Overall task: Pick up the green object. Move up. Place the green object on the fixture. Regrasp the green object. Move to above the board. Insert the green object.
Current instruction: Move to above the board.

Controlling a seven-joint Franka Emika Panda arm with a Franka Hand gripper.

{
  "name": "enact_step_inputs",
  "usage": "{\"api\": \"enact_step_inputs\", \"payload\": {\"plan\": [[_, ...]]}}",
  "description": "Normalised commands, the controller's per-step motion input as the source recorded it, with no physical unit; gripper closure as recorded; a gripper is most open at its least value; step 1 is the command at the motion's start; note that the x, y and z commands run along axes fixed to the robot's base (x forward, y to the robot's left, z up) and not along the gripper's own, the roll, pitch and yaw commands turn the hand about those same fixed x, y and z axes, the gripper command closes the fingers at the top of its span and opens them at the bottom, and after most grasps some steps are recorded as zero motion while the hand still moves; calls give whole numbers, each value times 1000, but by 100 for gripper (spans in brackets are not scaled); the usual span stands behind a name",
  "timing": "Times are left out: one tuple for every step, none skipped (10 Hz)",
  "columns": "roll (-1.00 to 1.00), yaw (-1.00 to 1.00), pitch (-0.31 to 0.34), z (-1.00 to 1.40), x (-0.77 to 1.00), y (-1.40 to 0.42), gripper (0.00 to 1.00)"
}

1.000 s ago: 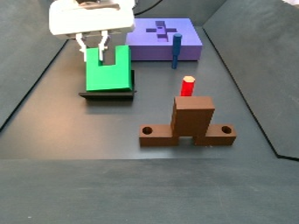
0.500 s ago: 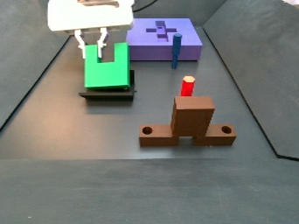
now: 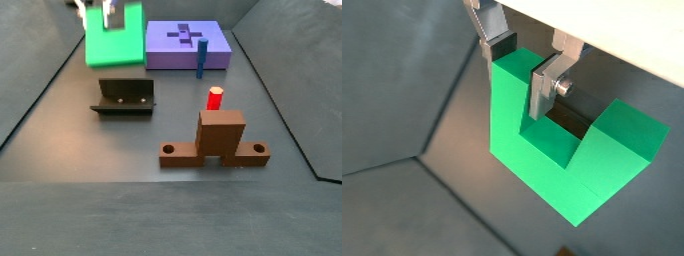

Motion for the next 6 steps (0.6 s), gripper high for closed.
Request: {"api": "enact_step_inputs", "payload": {"plan": [[-3,5,-5,1400,-19,-27,100],[-5,-11,12,1400,-12,-39,100],[-3,-14,24,1400,2,-21,100],[-7,-15,56,675,20,-27,100],[3,-12,75,321,37,-24,100],[-1000,80,44,285,-1285,-1400,100]]}}
